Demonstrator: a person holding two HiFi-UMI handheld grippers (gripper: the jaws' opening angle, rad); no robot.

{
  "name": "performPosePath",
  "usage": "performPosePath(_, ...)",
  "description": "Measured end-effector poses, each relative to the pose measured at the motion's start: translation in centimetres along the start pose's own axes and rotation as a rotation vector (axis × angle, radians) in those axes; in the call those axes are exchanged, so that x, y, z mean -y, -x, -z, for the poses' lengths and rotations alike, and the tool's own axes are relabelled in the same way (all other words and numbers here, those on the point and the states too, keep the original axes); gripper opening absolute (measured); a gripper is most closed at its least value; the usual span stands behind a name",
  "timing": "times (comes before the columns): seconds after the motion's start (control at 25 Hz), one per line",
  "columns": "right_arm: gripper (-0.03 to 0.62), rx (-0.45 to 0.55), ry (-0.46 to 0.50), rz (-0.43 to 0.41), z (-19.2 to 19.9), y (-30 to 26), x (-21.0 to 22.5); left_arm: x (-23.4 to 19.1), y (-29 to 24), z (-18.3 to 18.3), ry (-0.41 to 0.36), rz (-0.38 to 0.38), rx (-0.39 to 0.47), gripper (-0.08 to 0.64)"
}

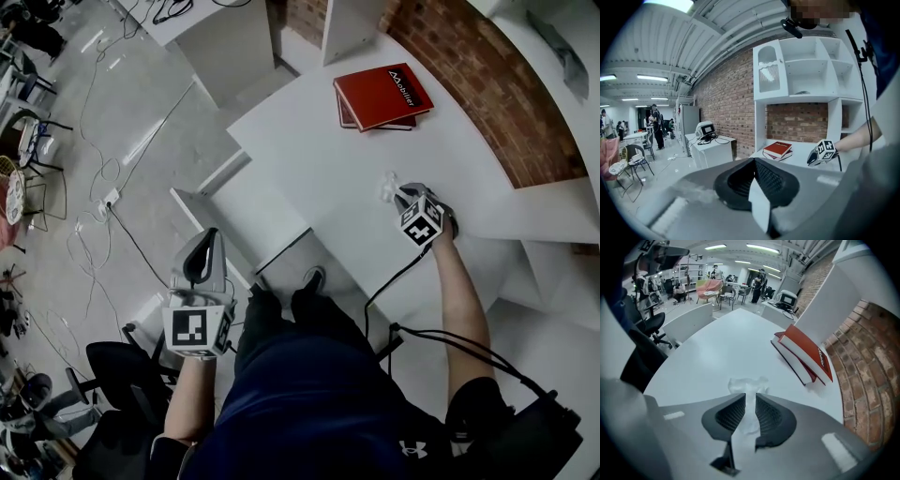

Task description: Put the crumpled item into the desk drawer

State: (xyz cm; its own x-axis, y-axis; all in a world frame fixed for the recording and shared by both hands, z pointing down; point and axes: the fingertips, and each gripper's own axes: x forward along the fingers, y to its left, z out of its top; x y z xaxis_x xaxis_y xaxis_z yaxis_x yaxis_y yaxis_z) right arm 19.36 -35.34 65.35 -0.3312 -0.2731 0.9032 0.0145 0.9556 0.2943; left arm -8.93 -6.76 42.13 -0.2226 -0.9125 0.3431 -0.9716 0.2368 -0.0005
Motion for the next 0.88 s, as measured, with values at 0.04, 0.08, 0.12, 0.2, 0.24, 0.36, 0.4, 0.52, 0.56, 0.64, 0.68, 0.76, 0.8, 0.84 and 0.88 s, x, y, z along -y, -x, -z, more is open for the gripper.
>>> performPosePath(0.04,0.069,-0.012,0.011,-0.006,0.1,-0.3,-0.1,-0.3,0.1,0.3,0.005,-0.007,-0.004,0.003)
performPosePath(0.08,0.069,-0.024,0.02,-0.01,0.3,-0.6,-0.1,-0.5,0.3,0.5,0.011,-0.014,-0.009,0.003)
performPosePath(0.12,0.069,-0.035,0.026,-0.013,0.5,-1.0,0.0,-0.7,0.4,0.7,0.017,-0.021,-0.012,0.002)
performPosePath(0.2,0.069,-0.06,0.035,-0.015,1.0,-1.6,0.1,-1.0,0.7,0.9,0.026,-0.03,-0.017,0.003)
performPosePath(0.24,0.069,-0.072,0.04,-0.016,1.2,-1.9,0.2,-1.2,0.8,1.0,0.029,-0.033,-0.02,0.003)
performPosePath(0.36,0.066,-0.1,0.044,-0.027,1.8,-2.6,0.2,-1.6,1.2,1.5,0.034,-0.041,-0.032,0.003)
performPosePath(0.4,0.061,-0.103,0.042,-0.029,1.8,-2.7,0.1,-1.8,1.3,1.7,0.036,-0.042,-0.036,0.003)
performPosePath(0.52,0.027,-0.102,0.036,-0.032,1.5,-2.6,-0.2,-2.3,1.5,2.3,0.046,-0.045,-0.046,0.003)
performPosePath(0.56,0.013,-0.098,0.034,-0.033,1.4,-2.6,-0.4,-2.4,1.6,2.5,0.049,-0.044,-0.049,0.003)
performPosePath(0.64,0.008,-0.091,0.031,-0.037,1.1,-2.4,-0.7,-2.5,1.6,2.6,0.053,-0.041,-0.051,0.003)
performPosePath(0.68,0.008,-0.088,0.03,-0.04,0.9,-2.3,-1.0,-2.5,1.5,2.5,0.052,-0.037,-0.049,0.003)
performPosePath(0.76,0.006,-0.08,0.026,-0.043,0.5,-2.0,-1.3,-2.5,1.4,2.3,0.047,-0.027,-0.043,0.003)
performPosePath(0.8,0.006,-0.074,0.023,-0.043,0.2,-1.8,-1.5,-2.5,1.3,2.2,0.045,-0.022,-0.039,0.003)
performPosePath(0.84,0.006,-0.067,0.019,-0.041,-0.1,-1.7,-1.6,-2.4,1.3,2.1,0.045,-0.017,-0.036,0.003)
performPosePath(0.88,0.006,-0.059,0.015,-0.04,-0.4,-1.5,-1.7,-2.4,1.2,2.0,0.046,-0.013,-0.035,0.003)
